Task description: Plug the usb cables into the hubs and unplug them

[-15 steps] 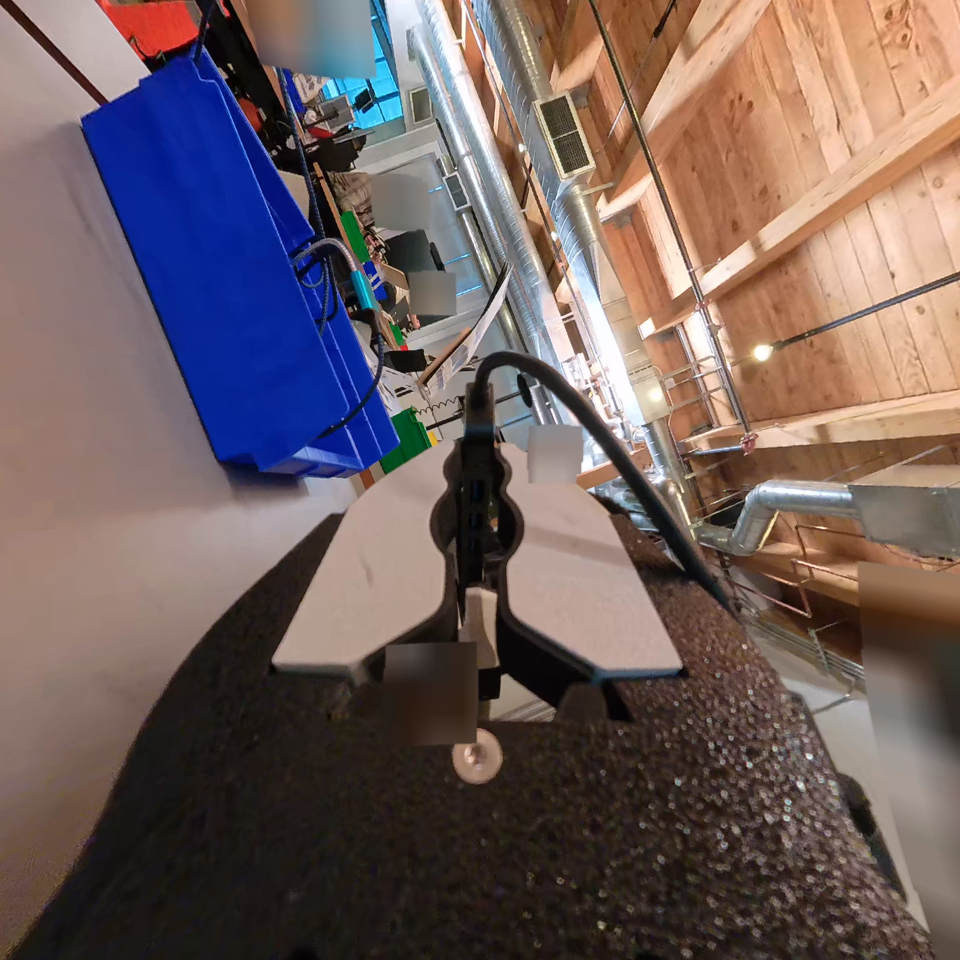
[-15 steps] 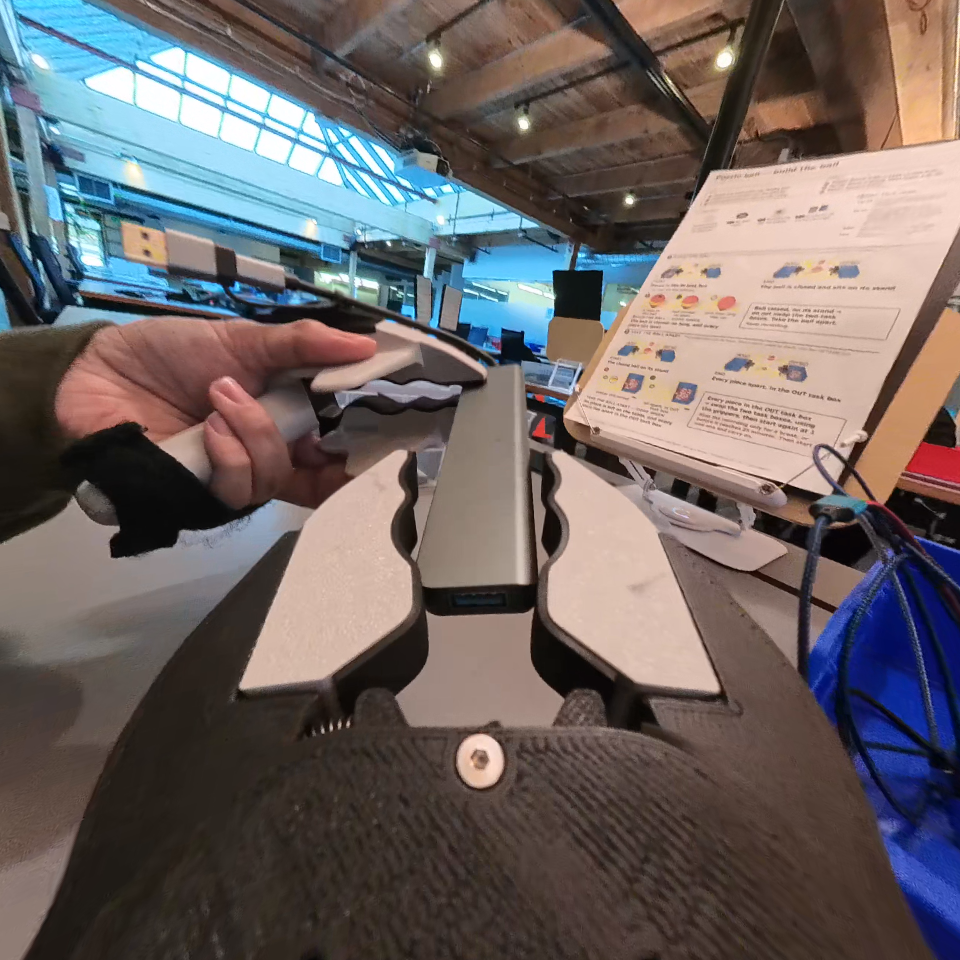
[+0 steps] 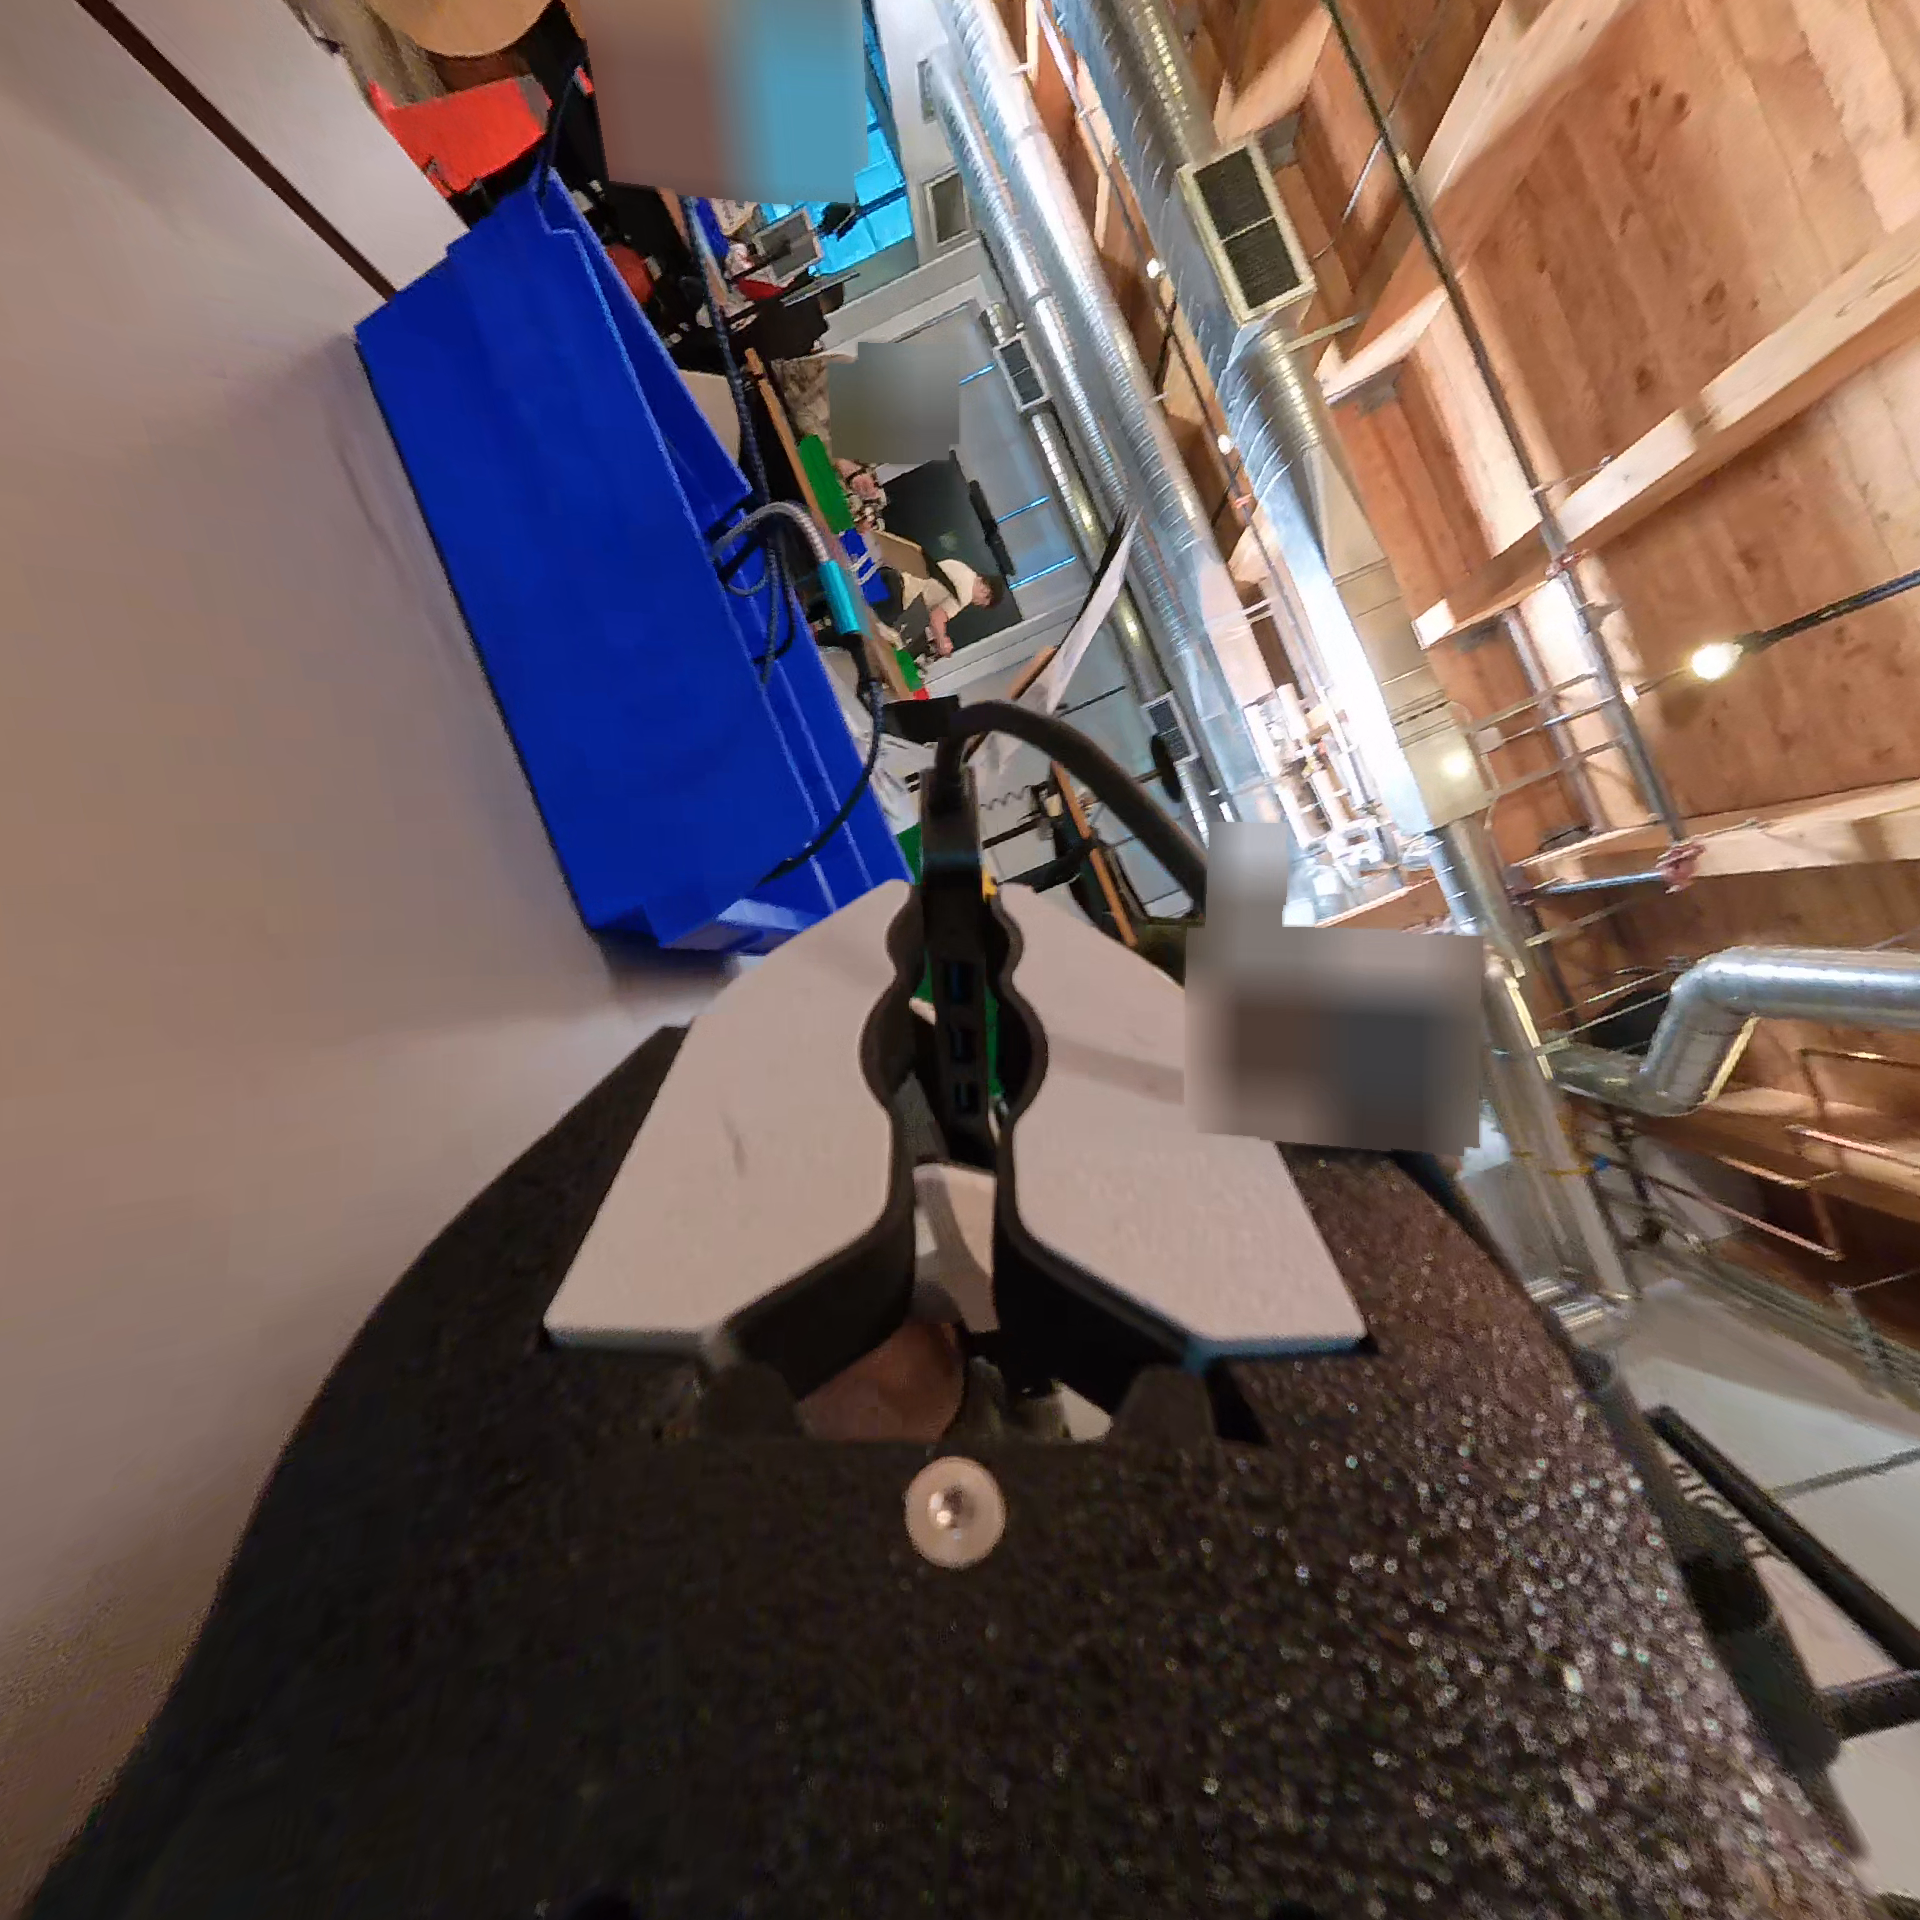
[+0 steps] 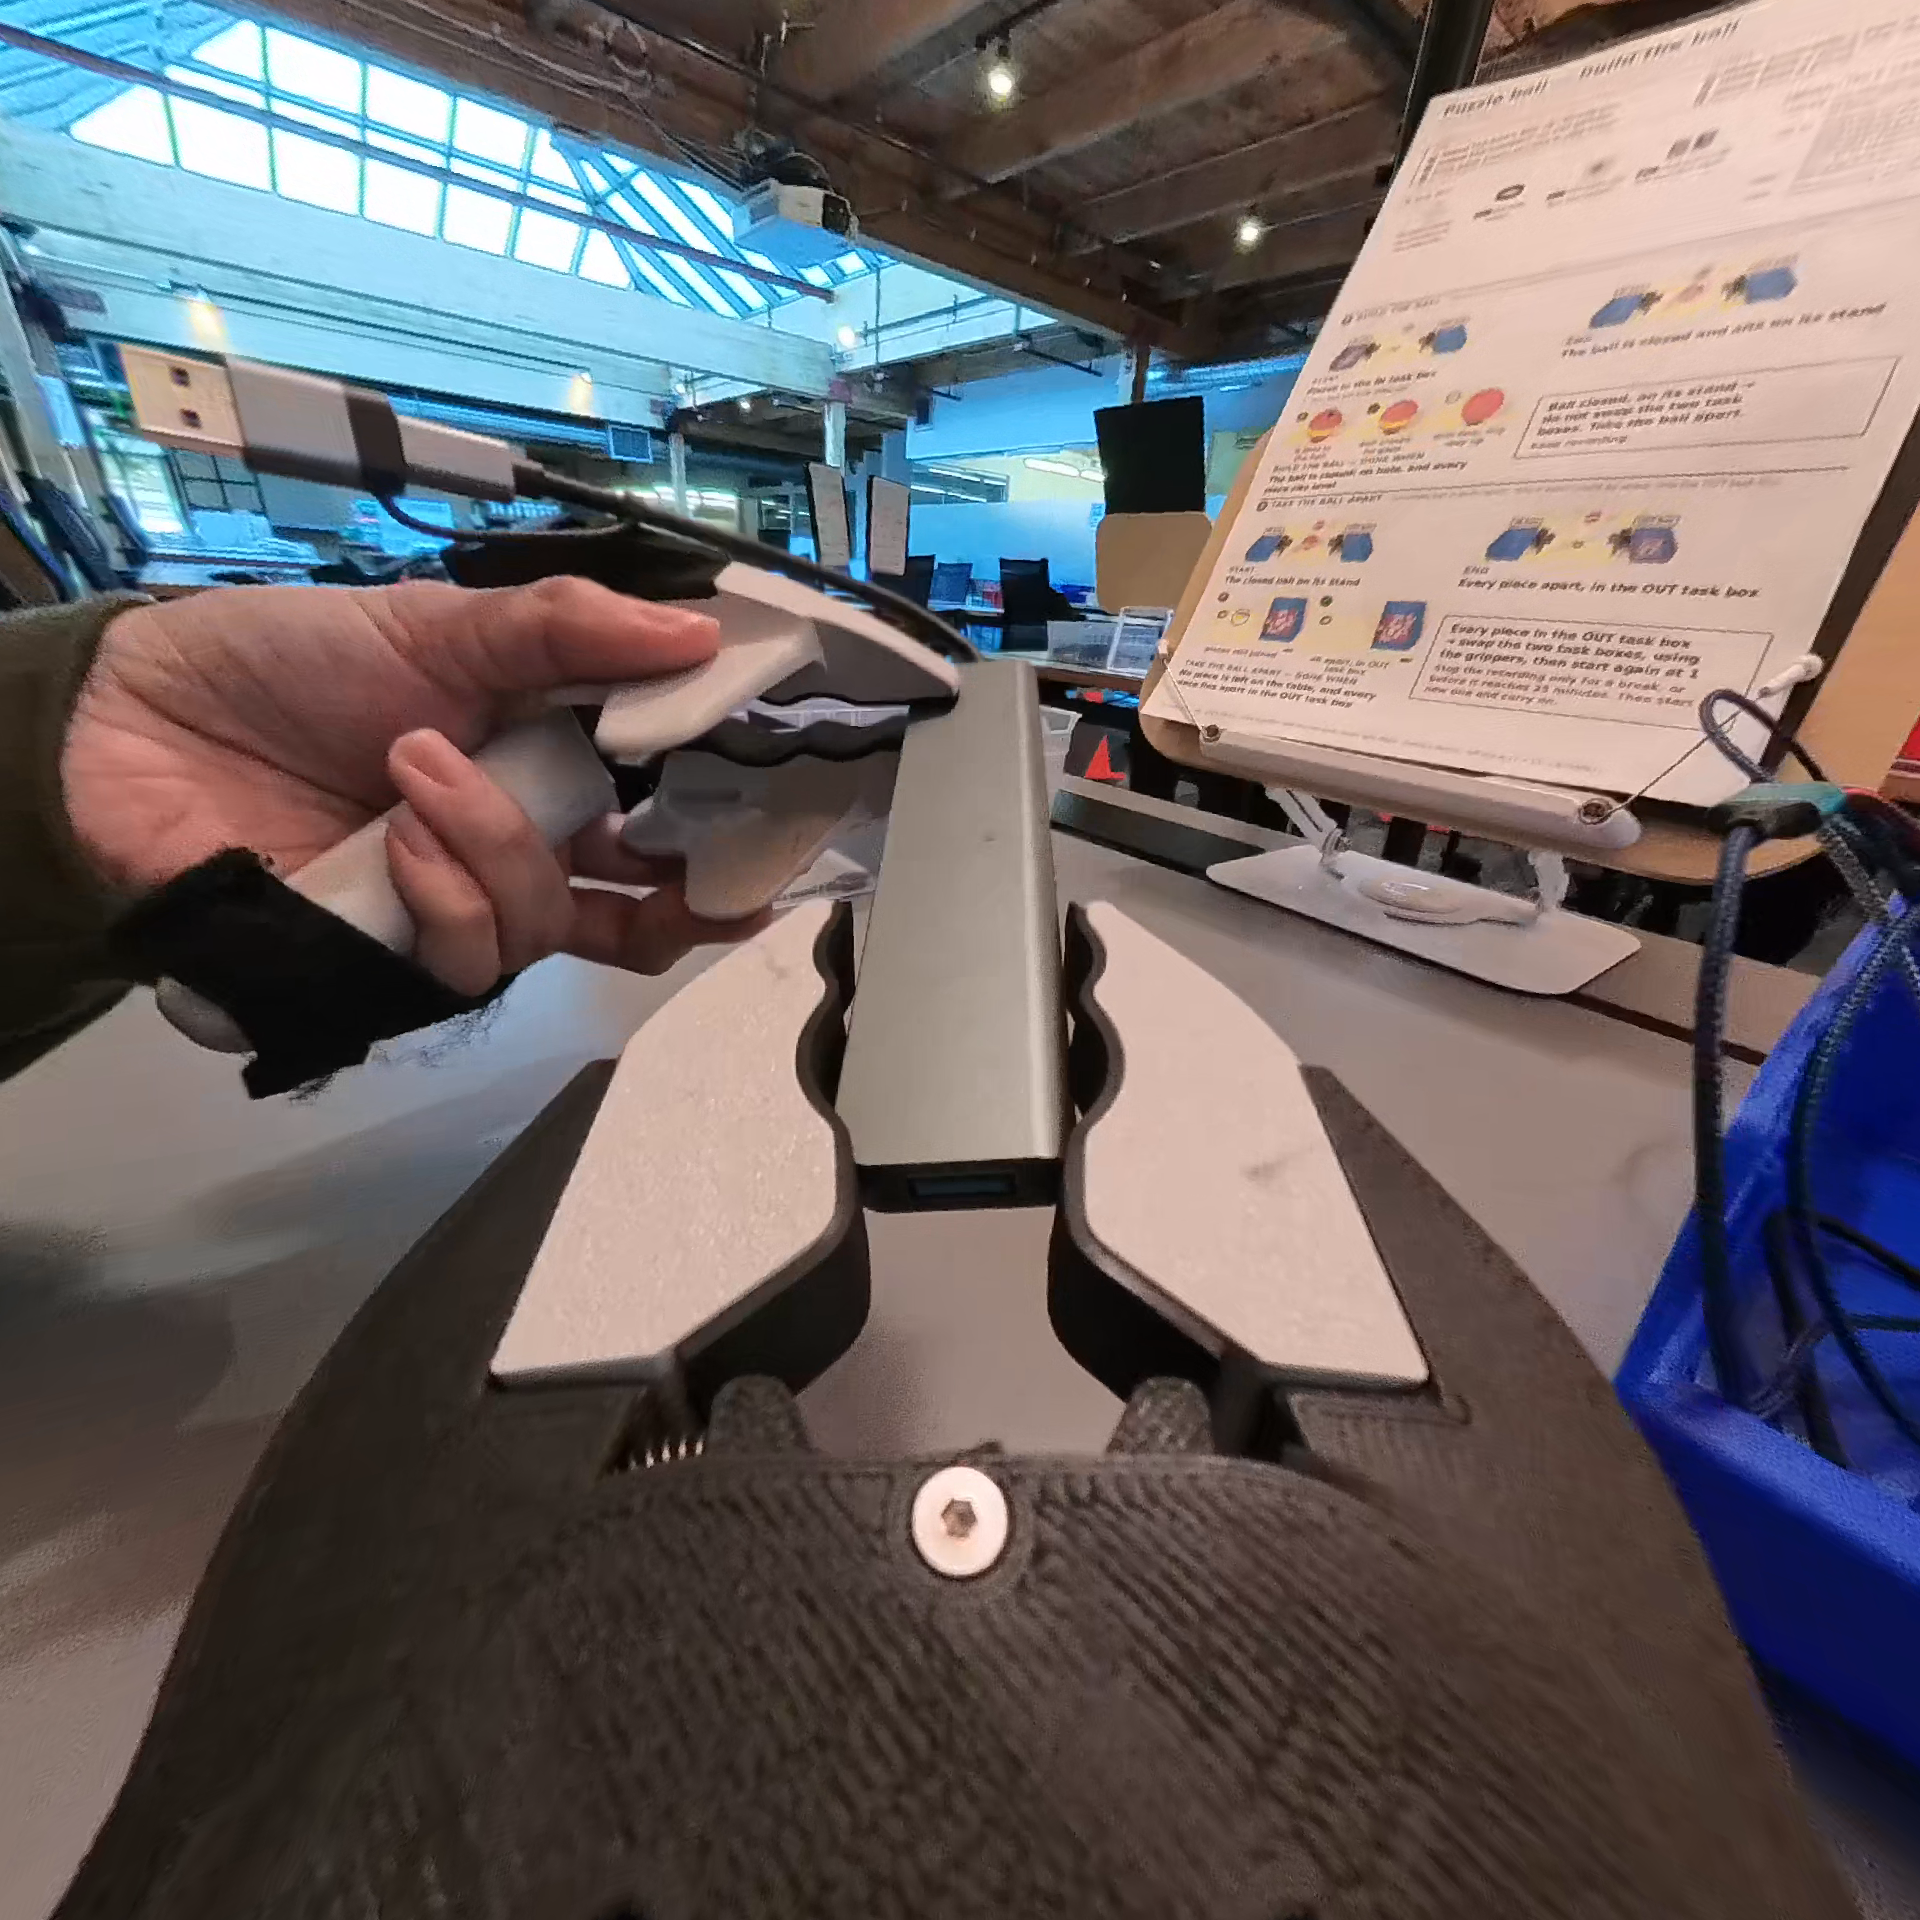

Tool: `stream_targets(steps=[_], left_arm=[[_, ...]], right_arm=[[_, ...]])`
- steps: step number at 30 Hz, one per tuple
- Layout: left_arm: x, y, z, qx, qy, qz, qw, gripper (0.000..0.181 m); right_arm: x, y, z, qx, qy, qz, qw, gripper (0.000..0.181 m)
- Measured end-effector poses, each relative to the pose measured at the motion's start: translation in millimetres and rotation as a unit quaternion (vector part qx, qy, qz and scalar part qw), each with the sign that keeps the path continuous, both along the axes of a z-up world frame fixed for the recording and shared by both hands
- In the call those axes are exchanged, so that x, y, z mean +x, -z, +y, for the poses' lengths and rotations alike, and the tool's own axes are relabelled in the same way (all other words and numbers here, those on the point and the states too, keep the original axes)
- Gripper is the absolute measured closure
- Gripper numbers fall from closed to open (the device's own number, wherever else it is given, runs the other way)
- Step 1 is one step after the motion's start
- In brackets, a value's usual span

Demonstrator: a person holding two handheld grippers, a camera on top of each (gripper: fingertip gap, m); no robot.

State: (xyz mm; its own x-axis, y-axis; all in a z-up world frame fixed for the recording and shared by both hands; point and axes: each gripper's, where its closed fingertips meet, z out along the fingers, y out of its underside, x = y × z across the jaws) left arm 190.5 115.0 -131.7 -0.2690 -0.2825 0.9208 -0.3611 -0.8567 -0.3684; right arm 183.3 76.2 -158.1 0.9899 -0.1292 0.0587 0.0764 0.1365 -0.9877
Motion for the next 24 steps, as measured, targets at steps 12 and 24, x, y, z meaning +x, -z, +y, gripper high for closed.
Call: stream_targets(steps=[12,24], left_arm=[[-2,22,22,0.113,-0.028,0.020,0.993,0.162],[5,22,-32,0.046,0.058,-0.005,0.997,0.168]], right_arm=[[17,-5,-10,0.035,-0.006,0.074,0.997,0.145],[7,-2,-3,0.009,0.013,0.018,1.000,0.145]])
